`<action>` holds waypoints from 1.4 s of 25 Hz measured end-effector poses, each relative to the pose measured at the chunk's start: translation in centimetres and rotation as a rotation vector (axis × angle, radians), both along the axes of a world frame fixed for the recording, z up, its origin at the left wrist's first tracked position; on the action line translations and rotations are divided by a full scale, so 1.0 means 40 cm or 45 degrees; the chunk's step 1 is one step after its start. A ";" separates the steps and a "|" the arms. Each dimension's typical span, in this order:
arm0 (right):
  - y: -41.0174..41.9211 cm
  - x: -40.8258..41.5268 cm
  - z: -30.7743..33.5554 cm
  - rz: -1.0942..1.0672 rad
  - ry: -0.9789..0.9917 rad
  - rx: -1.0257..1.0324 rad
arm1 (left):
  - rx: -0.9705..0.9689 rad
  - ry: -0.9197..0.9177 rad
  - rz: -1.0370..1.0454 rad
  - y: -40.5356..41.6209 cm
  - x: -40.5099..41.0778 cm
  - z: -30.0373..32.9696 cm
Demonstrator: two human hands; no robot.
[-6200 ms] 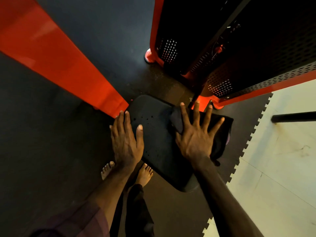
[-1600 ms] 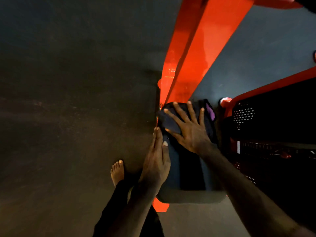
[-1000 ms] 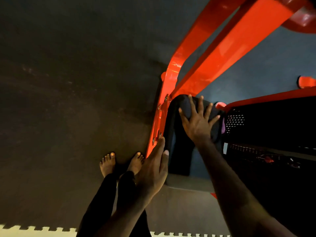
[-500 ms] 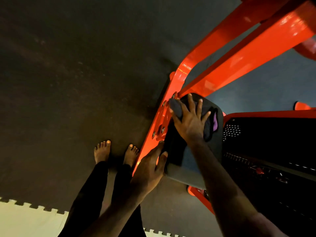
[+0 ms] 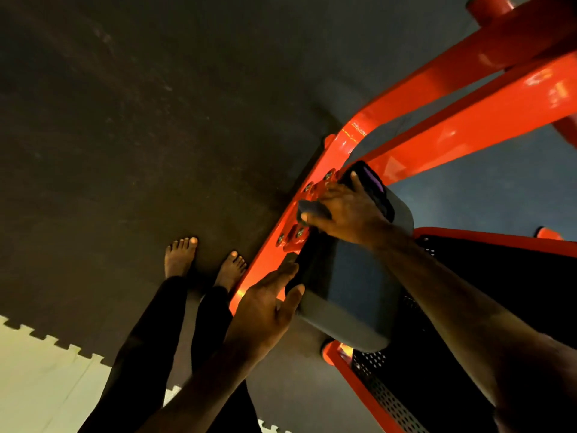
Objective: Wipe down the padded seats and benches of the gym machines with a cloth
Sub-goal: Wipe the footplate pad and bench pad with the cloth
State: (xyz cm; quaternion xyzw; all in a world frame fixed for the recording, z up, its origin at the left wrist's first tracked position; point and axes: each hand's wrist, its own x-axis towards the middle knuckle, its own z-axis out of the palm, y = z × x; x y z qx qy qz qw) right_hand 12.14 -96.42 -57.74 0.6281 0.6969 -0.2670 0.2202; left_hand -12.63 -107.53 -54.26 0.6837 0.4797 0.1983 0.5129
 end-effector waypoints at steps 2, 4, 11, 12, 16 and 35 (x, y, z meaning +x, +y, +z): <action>-0.053 -0.035 -0.004 0.128 0.083 -0.044 | -0.143 -0.019 0.014 0.027 -0.012 -0.033; -0.077 -0.046 0.013 0.294 0.249 -0.108 | -0.090 0.067 -0.031 0.040 -0.005 -0.064; 0.022 0.047 -0.033 0.116 0.000 -0.082 | 0.047 0.113 -0.051 0.088 0.046 -0.036; -0.002 0.040 -0.037 0.206 0.067 -0.102 | 0.034 0.095 -0.038 0.100 0.057 -0.042; 0.062 0.108 -0.061 -0.080 -0.052 -0.013 | -0.112 0.033 -0.110 0.147 0.103 -0.079; -0.027 0.345 -0.030 -1.342 0.233 0.071 | -0.513 0.200 -0.267 0.251 0.210 -0.169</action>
